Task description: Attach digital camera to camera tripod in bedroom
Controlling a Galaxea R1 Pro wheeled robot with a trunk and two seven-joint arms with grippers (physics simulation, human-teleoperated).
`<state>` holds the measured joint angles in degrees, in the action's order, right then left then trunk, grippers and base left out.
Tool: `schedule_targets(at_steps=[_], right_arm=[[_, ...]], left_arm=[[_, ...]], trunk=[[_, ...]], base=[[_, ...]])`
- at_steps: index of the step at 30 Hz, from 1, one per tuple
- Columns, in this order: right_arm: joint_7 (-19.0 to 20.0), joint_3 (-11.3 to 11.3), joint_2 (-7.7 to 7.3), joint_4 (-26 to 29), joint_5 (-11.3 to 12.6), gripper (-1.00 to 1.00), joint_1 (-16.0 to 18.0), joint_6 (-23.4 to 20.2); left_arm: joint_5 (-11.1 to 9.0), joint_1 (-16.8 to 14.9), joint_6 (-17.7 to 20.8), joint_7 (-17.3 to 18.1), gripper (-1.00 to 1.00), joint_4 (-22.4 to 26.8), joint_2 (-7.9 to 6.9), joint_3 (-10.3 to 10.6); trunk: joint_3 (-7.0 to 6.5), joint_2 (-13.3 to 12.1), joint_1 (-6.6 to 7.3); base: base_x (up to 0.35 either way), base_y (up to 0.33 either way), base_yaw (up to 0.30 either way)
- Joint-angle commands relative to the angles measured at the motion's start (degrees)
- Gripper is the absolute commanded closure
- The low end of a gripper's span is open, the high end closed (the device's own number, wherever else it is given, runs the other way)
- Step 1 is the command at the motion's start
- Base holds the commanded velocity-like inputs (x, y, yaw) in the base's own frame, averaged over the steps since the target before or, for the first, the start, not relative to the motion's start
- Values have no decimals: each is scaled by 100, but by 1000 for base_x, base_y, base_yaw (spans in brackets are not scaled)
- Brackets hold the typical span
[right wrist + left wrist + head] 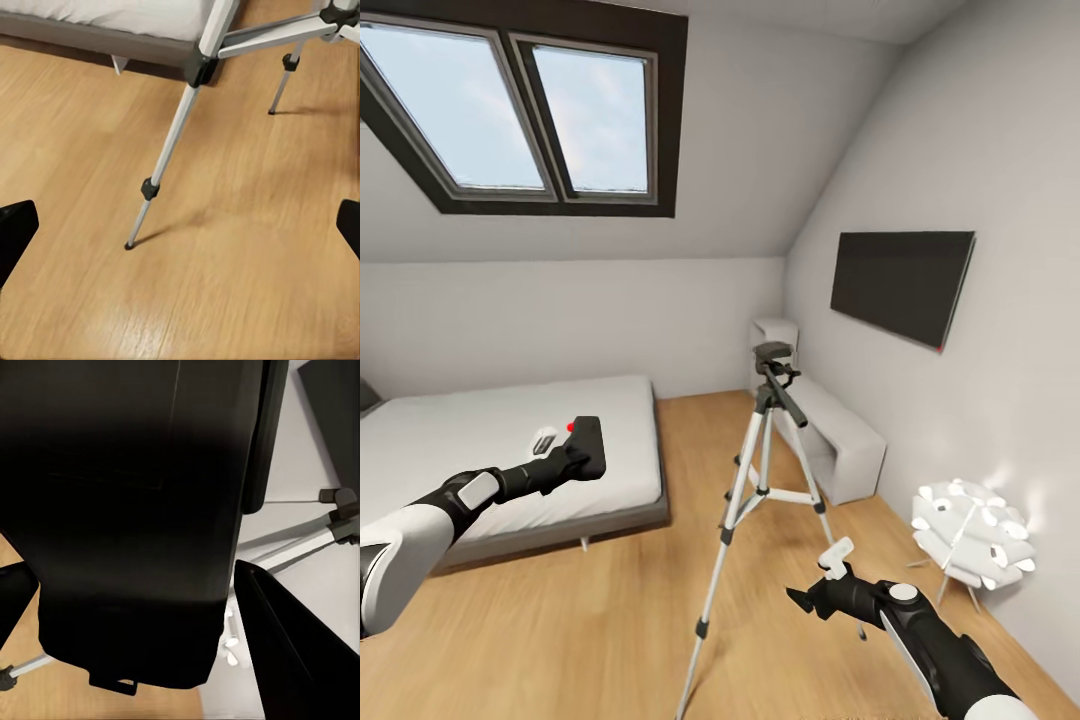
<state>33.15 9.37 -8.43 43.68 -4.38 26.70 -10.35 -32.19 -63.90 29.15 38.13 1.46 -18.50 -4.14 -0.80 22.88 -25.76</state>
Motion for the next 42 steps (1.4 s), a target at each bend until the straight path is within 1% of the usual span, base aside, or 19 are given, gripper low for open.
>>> schedule_targets(at_steps=[1,5,11,12,13,16,20,25,29,33,34,35,36,42], right_arm=[[18,4,-1,9,-45,-100,1,-20],[20,4,-4,9,-40,-100,2,-20],[15,-5,10,12,-44,-100,2,-20],[-72,-156,36,65,-45,-100,2,1],[-146,-250,48,76,-43,-100,2,26],[-337,-430,65,53,-4,-100,2,105],[-461,-522,72,-48,37,-100,2,200],[-479,-560,52,-151,19,-100,2,178],[-465,-579,13,-185,15,-100,2,85],[-455,-589,-8,-196,7,-100,2,-171],[-450,-594,-12,-198,2,-100,1,-293],[-445,-599,-16,-200,-14,-100,2,-510],[-441,-600,-17,-201,-16,-100,2,-576],[-439,-602,-23,-201,-11,-100,2,-666]], left_arm=[[11,1,38,19,100,4,-4,-60],[11,2,38,19,100,3,-4,-60],[11,1,38,19,100,3,-4,-60],[11,0,38,17,100,3,-4,-60],[11,0,37,16,100,3,-4,-60],[9,0,31,5,100,3,-4,-59],[11,3,24,-9,100,3,-4,-60],[23,1,22,-20,100,3,3,-58],[27,0,21,-29,100,3,10,-54],[26,0,-7,-32,100,3,14,-52],[22,0,-53,-33,100,3,17,-52],[7,0,-196,-34,100,3,32,-52],[2,0,-244,-34,100,3,49,-52],[-5,4,-313,-41,100,3,89,-52]], trunk=[[-1,4,-2],[-12,4,-2],[-16,4,-2],[-16,4,-2],[-16,4,-2],[-16,4,-2],[-16,4,-2],[-16,4,-2],[-16,4,-2],[-16,4,-2],[-16,4,-2],[-16,4,-2],[-16,4,-2],[-16,4,-2]], base=[[0,350,-271],[0,350,-175],[0,350,-47],[0,350,-6],[0,350,-4],[0,350,-2],[24,350,-1],[82,349,0],[136,341,-42],[171,332,-187],[188,326,-244],[210,306,-274],[224,292,-281],[257,255,-289]])
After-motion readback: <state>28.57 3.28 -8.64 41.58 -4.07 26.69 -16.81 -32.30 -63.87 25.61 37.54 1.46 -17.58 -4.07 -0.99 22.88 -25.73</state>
